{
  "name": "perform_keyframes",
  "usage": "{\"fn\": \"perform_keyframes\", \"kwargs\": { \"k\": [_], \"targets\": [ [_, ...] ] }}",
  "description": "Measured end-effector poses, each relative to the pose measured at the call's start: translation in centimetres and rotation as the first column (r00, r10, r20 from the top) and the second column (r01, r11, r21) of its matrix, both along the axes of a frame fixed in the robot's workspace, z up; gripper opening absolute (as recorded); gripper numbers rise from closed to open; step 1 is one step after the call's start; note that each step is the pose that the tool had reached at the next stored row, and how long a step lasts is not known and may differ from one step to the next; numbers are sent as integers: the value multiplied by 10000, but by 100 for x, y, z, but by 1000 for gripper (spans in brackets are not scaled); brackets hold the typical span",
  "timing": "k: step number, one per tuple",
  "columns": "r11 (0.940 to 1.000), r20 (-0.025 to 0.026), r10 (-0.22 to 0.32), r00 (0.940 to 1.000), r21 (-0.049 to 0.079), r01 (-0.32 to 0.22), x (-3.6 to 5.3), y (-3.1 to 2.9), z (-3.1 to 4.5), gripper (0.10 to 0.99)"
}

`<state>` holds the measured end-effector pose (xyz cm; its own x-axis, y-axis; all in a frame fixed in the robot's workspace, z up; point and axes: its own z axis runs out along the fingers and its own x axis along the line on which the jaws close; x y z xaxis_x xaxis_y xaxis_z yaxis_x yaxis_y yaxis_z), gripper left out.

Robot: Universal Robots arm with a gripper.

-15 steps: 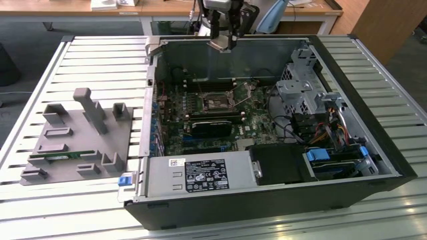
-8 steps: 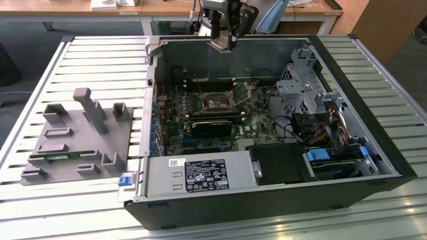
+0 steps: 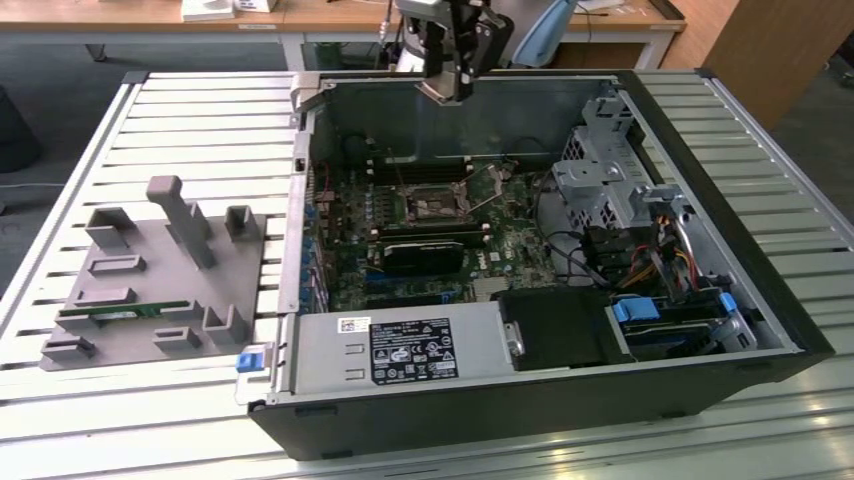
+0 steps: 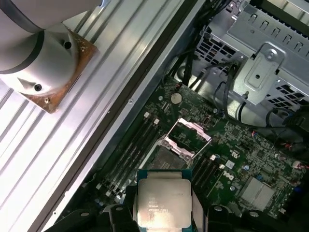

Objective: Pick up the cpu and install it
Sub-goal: 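Place the cpu into insertion slot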

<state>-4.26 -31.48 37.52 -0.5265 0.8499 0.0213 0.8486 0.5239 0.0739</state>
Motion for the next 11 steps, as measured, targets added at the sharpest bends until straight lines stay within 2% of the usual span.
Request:
{"fn": "perform_keyframes", "kwargs": {
  "k": [4, 8, 11],
  "targets": [
    [9978, -1, -658, 9978, -1, 658, 0, 1, -9, 537],
    [9910, -1, -1341, 9910, -2, 1341, 0, 0, -19, 537],
    [9869, -1, -1612, 9869, -2, 1612, 0, 0, -23, 537]
  ]
}}
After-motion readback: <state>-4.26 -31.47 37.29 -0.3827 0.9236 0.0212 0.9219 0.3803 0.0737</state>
